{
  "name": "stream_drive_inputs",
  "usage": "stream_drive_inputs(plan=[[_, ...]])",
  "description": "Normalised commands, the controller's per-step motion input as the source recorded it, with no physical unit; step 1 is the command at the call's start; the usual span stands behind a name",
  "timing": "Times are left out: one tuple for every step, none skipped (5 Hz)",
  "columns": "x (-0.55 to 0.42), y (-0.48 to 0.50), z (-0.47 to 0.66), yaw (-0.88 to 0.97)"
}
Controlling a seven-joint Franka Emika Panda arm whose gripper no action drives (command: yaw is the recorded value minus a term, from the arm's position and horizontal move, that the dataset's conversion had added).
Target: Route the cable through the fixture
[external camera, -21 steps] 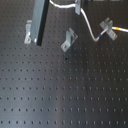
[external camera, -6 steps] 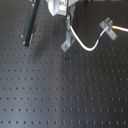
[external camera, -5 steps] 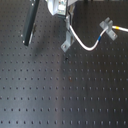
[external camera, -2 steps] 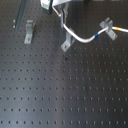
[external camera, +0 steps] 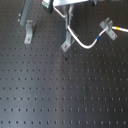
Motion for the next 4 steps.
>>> stream_drive_inputs(plan=[[-0.336,-0.141,0.09,-0.03],[-0.259,0.033,0.0,0.0],[-0.098,0.08,0.0,0.14],[-0.082,0.156,0.01,0.16]])
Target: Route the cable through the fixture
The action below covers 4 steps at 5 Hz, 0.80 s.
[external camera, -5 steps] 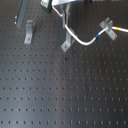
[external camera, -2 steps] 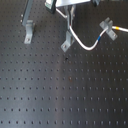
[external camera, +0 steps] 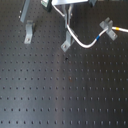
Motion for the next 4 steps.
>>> stream_drive_inputs(plan=[[0.001,0.0,0.14,0.0],[-0.018,-0.11,0.17,-0.07],[-0.095,-0.161,0.1,-0.08],[-0.23,-0.102,0.15,-0.15]])
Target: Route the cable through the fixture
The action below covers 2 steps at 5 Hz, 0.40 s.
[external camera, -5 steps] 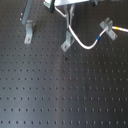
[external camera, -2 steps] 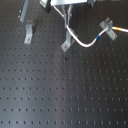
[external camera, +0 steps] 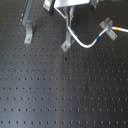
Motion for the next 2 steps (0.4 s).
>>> stream_drive_inputs(plan=[[-0.397,-0.07,0.18,-0.07],[-0.017,0.086,0.0,0.11]])
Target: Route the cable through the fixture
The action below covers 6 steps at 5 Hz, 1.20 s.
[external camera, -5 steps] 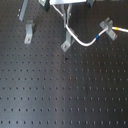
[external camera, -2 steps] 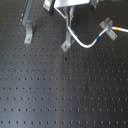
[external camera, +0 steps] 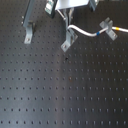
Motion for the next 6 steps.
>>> stream_drive_inputs(plan=[[0.173,0.031,-0.09,0.04],[0.221,0.036,-0.09,0.06],[0.097,0.016,0.07,0.08],[-0.001,0.001,0.14,0.12],[-0.003,0.027,0.14,0.17],[0.029,0.154,0.08,0.21]])
